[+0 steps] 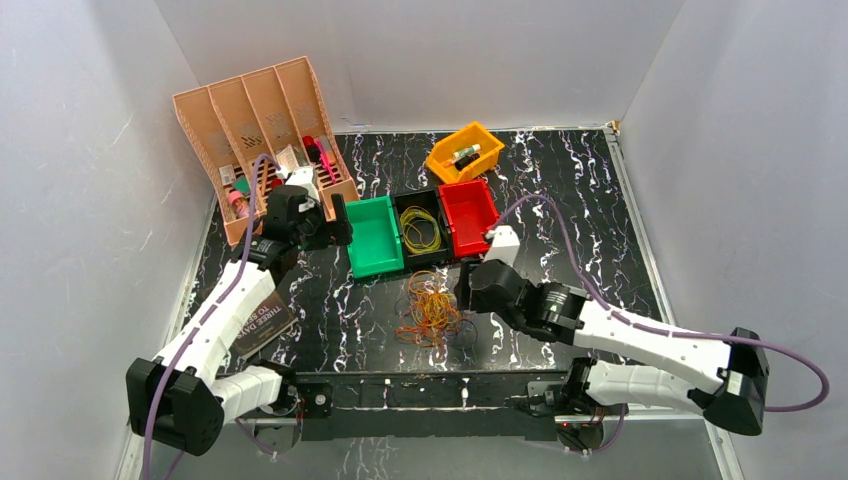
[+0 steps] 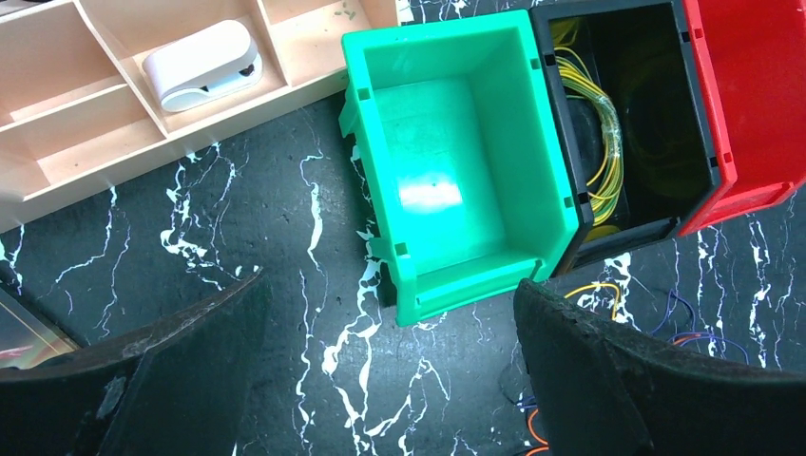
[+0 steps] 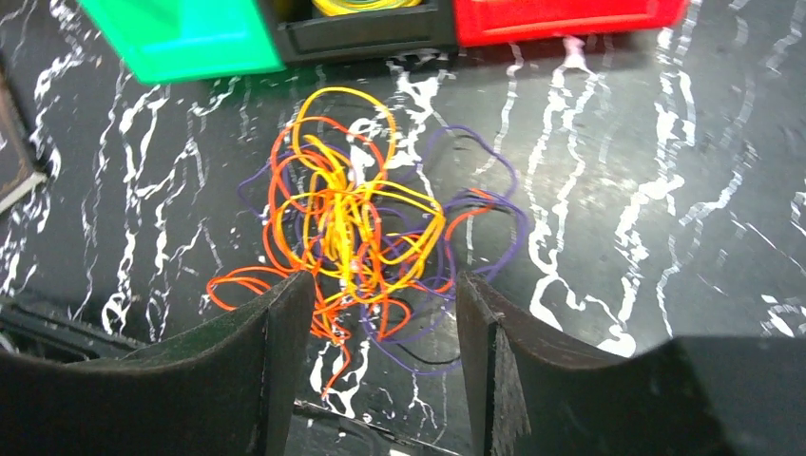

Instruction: Untangle the cables

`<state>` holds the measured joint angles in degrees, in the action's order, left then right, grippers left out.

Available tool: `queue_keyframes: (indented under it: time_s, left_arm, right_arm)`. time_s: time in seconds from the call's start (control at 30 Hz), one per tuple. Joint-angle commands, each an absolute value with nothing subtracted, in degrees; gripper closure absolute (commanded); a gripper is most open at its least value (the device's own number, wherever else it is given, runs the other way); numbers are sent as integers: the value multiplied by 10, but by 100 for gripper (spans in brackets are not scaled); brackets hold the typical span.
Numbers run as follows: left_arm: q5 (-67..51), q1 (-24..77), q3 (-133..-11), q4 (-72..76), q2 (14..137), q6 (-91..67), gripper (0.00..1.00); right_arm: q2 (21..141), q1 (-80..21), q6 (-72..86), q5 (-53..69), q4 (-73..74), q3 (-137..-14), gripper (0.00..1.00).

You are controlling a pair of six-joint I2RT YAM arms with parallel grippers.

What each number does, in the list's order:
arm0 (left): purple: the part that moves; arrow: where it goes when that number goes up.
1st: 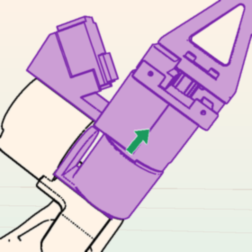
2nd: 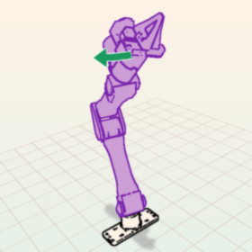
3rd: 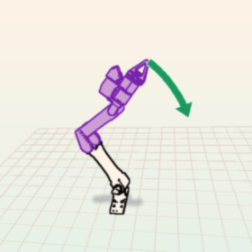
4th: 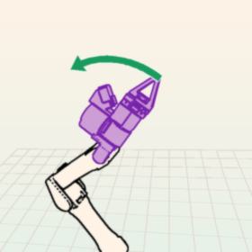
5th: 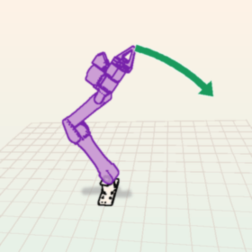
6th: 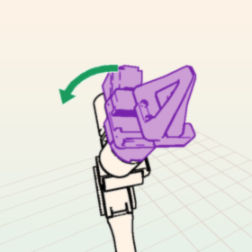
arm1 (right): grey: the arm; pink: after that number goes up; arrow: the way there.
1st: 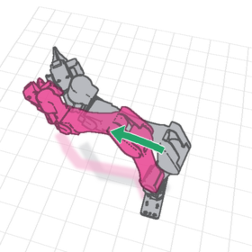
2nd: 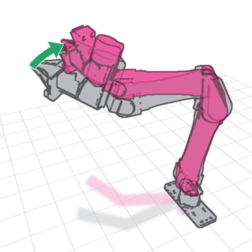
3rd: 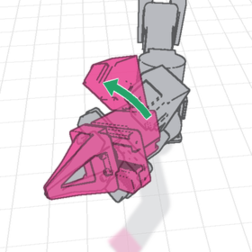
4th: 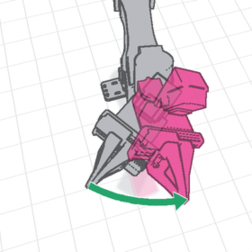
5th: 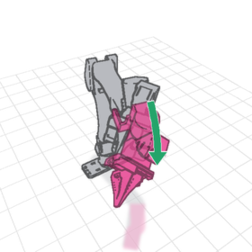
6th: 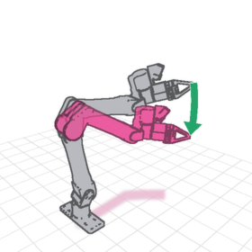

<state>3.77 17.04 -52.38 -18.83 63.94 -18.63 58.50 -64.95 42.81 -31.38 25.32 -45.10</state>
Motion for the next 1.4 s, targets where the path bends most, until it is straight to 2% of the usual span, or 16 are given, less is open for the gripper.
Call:
queue_keyframes:
  time_s: [0.0,0.07,0.3,0.6,0.93,1.37]
  left_arm:
    - [17,168,-516,-187,618,-187,2]
    - [7,168,-511,-183,615,-184,1]
    - [-40,168,-501,-168,615,-175,2]
    - [-75,168,-480,-158,607,-177,2]
    - [-79,168,-471,-150,606,-181,2]
    - [-83,168,-474,-147,618,-178,2]
  right_arm:
    - [551,-648,556,-412,350,-432,36]
    - [553,-643,585,-411,362,-422,36]
    - [586,-511,542,-246,287,-389,39]
    - [546,-447,601,-137,174,-295,40]
    - [516,-424,646,-111,114,-231,48]
    - [566,-399,653,-48,-31,-163,59]
